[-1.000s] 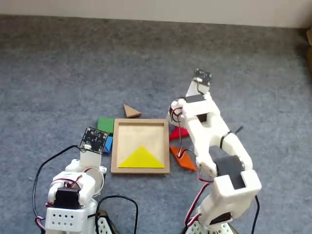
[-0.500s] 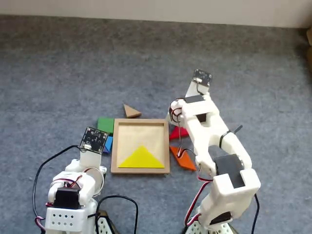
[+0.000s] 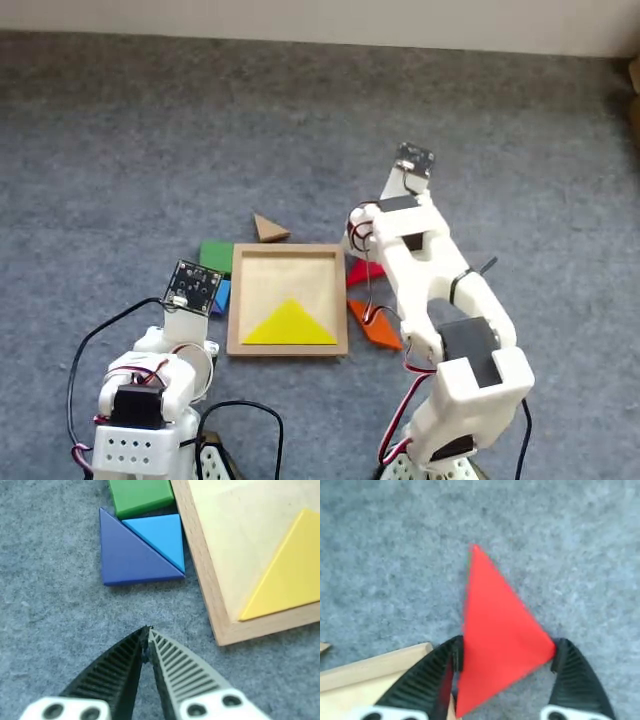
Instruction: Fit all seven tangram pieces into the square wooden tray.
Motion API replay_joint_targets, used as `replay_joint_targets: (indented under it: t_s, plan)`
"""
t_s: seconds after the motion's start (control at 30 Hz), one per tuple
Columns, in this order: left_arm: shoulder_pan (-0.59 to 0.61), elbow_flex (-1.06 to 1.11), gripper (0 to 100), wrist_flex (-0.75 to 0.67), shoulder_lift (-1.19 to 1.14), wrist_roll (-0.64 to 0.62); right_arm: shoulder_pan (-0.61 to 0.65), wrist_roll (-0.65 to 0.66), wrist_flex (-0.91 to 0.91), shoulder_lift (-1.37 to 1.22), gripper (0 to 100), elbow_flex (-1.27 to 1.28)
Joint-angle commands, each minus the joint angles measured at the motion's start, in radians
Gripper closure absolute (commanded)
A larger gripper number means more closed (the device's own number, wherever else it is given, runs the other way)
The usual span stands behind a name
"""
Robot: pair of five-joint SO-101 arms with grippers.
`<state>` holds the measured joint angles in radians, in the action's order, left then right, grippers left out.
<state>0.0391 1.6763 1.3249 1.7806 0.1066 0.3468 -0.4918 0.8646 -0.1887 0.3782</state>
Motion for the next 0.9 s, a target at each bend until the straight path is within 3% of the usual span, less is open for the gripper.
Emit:
replay_joint_targets:
  t_s: [0.0,0.27,0.43,0.87]
  plan:
    - [-0.007,0.019,100,0.003,0.038,0.005,0.019,0.049,0.004,0.018,85.5,-0.035]
    - [-0.007,0.019,100,0.003,0.038,0.005,0.016,0.055,0.01,0.041,86.1,-0.028]
    - [-0.007,0.019,100,0.003,0.038,0.005,0.016,0.153,0.008,0.199,86.1,0.024]
    - [-0.007,0.019,100,0.003,0.038,0.005,0.065,0.238,0.01,0.496,86.1,0.18]
